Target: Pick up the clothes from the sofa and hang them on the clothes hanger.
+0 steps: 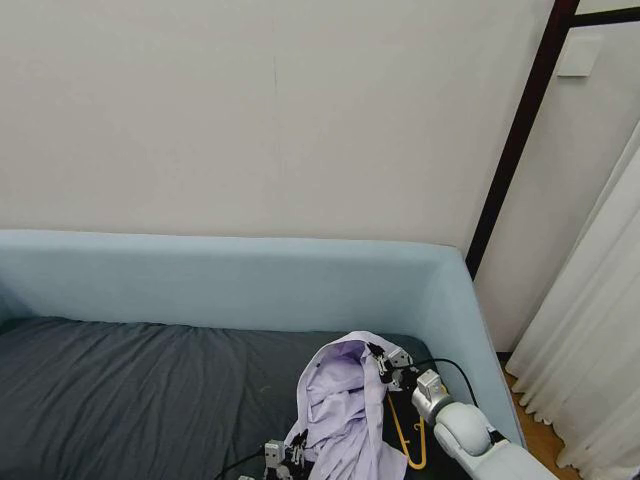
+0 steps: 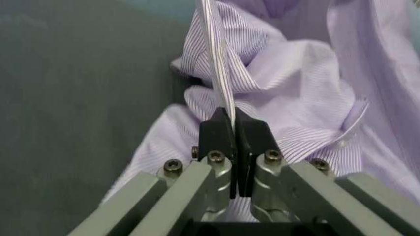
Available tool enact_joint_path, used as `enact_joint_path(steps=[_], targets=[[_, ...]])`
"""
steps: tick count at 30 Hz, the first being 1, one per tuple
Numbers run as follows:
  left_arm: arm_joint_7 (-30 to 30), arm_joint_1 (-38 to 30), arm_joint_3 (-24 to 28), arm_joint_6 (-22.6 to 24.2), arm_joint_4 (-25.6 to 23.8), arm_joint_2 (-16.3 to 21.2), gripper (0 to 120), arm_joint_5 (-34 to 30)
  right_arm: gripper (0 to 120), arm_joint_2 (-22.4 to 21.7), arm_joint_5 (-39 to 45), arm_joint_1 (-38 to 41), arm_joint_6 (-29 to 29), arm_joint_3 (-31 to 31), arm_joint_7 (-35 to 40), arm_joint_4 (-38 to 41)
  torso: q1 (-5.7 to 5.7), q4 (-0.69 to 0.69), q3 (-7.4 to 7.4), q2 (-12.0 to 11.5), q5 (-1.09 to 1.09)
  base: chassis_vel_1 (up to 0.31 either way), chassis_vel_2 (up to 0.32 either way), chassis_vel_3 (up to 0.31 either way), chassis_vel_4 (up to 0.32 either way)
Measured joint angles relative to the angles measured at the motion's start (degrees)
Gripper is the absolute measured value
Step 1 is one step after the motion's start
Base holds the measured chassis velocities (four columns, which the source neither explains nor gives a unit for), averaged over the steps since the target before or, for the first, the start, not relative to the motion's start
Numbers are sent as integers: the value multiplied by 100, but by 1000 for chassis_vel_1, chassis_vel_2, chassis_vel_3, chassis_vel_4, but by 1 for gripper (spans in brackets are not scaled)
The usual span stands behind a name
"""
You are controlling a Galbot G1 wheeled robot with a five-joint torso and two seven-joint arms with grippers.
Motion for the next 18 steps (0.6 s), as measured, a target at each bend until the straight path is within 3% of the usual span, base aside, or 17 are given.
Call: enact_joint_path(steps=[3, 6, 7, 9, 10, 11, 13, 15, 16, 18], targets=[[-22, 71, 24, -34, -317, 171, 0, 15, 0, -69, 64, 0, -6, 11, 23, 73, 0, 1, 0, 0, -1, 0, 0, 0, 0], [-127, 62, 72, -102, -1231, 693, 0, 188, 0, -349, 324, 21, -156, 128, -26, 432, 0, 0, 0, 0, -1, 0, 0, 0, 0], [-127, 62, 72, -102, -1231, 693, 0, 188, 0, -349, 324, 21, -156, 128, -26, 432, 0, 0, 0, 0, -1, 0, 0, 0, 0], [-120, -136, 170, -140, -2032, 1258, 0, 241, 0, -569, 780, 48, -407, 378, -46, 904, 0, 1, 0, 0, 1, 0, 0, 0, 0], [-121, -240, 234, -130, -2278, 1485, 0, 175, 0, -651, 963, 59, -476, 477, -50, 1081, 0, 0, -1, 0, 1, 0, 0, 0, 0], [-121, -240, 234, -130, -2278, 1485, 0, 175, 0, -651, 963, 59, -476, 477, -50, 1081, 0, 0, -1, 0, 1, 0, 0, 0, 0], [-278, -695, 464, 47, -2993, 2282, 0, -246, 0, -942, 1645, 95, -659, 766, -220, 1657, 0, -1, 0, 0, 1, 0, 0, 0, 0], [-422, -1111, 577, 205, -3453, 2812, 0, -628, 0, -1223, 2219, 183, -683, 903, -394, 2075, 0, 0, 0, 0, 1, 0, 0, 0, 0], [-422, -1111, 577, 205, -3453, 2812, 0, -628, 0, -1223, 2219, 183, -683, 903, -394, 2075, 0, 0, 0, 0, 1, 0, 0, 0, 0], [-502, -1575, 677, 372, -3798, 3176, 0, -1010, 0, -1521, 2888, 281, -684, 1030, -514, 2535, 0, 1, 0, 0, -1, 0, 0, 0, 0]])
